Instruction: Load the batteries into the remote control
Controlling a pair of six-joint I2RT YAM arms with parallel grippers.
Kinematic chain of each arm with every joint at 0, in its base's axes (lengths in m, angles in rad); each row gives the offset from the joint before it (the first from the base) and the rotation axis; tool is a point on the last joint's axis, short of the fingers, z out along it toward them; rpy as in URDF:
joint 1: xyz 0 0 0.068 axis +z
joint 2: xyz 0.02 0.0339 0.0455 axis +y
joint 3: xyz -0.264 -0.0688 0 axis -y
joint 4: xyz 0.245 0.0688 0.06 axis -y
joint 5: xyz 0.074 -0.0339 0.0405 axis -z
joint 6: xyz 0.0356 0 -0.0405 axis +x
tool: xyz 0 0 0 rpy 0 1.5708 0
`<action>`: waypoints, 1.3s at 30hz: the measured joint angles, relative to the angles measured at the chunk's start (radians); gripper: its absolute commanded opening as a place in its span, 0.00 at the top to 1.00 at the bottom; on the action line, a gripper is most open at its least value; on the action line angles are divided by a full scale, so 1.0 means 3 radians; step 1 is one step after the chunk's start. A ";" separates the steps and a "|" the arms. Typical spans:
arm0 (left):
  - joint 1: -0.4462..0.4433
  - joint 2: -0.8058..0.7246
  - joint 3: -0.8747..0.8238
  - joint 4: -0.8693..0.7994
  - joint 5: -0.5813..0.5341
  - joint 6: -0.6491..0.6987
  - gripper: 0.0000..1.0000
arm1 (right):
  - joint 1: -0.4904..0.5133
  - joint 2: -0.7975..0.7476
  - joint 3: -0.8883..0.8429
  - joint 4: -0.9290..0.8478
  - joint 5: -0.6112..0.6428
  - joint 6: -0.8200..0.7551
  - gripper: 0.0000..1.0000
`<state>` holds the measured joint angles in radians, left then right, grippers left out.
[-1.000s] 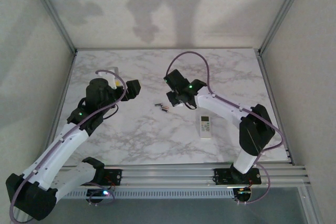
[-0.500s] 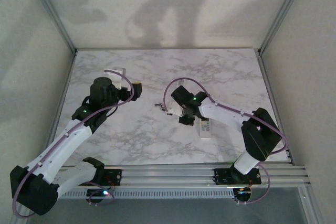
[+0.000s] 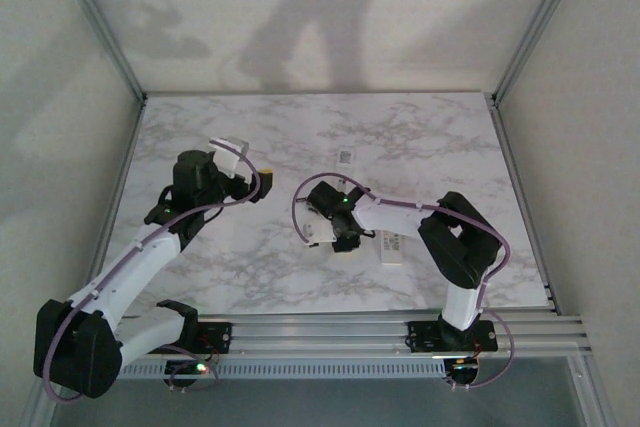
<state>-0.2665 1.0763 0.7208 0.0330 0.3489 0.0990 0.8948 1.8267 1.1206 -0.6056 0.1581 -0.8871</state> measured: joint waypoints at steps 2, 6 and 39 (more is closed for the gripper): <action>0.0000 -0.0018 0.0000 0.0018 0.0031 -0.0001 0.00 | 0.0001 0.0000 0.0000 0.0020 0.0023 -0.0001 0.60; 0.0000 -0.0025 0.0000 0.0038 0.0053 -0.0005 0.01 | 0.0004 0.0000 0.0011 0.0031 0.0065 0.0053 0.56; -0.0997 -0.0694 -0.0323 0.0050 0.0245 0.0504 0.01 | -0.0220 -0.0772 -0.0112 -0.0525 -0.0141 0.8512 0.62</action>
<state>-0.5655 0.8680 0.6239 0.0479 0.4225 0.2501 0.8288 1.5951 1.0870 -0.7631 0.1158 1.6665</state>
